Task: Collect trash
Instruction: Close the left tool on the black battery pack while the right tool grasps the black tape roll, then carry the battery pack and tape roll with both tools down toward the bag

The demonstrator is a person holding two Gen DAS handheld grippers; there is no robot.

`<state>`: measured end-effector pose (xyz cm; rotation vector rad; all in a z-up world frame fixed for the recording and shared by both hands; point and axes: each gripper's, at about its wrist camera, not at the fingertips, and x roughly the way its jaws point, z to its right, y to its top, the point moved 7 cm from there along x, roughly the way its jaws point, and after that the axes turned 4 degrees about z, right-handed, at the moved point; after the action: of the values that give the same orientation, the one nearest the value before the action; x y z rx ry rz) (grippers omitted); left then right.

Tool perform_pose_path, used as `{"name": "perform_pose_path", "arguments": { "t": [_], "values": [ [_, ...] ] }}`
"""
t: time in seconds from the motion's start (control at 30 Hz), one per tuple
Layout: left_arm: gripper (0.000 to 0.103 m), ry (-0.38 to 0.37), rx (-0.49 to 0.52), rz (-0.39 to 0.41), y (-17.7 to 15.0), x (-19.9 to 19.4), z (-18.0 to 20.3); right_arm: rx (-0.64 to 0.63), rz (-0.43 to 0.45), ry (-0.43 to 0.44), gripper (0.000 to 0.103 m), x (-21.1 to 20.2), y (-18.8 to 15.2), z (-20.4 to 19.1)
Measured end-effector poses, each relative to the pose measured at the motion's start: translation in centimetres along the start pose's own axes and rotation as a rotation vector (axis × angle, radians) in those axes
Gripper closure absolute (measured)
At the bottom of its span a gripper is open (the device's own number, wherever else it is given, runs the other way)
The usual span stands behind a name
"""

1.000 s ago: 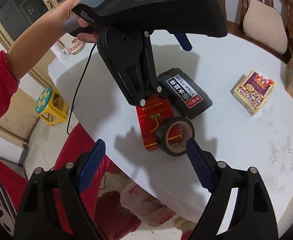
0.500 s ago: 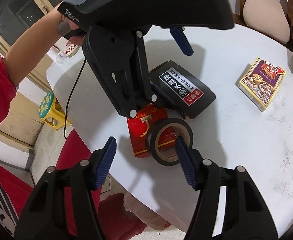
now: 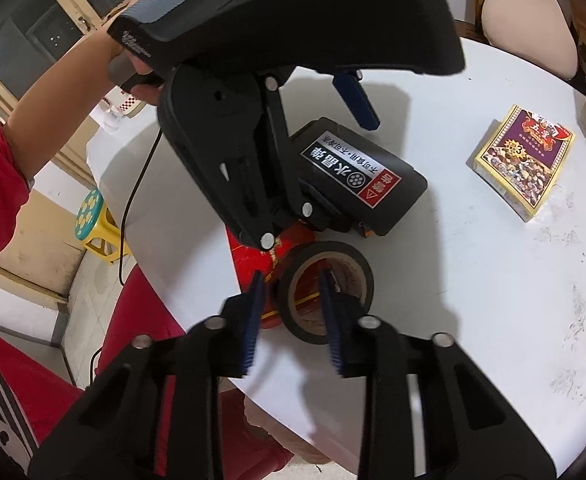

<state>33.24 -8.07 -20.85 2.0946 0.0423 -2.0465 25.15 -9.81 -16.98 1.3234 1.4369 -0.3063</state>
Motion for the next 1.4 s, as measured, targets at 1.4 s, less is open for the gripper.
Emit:
{"name": "perform_pose_path", "arguments": {
  "t": [1.4],
  "values": [
    [0.049,0.293,-0.474,0.158,-0.4,-4.9,-1.3,0.106,0.199,-0.243,0.088,-7.5,-0.8,3.7]
  ]
}}
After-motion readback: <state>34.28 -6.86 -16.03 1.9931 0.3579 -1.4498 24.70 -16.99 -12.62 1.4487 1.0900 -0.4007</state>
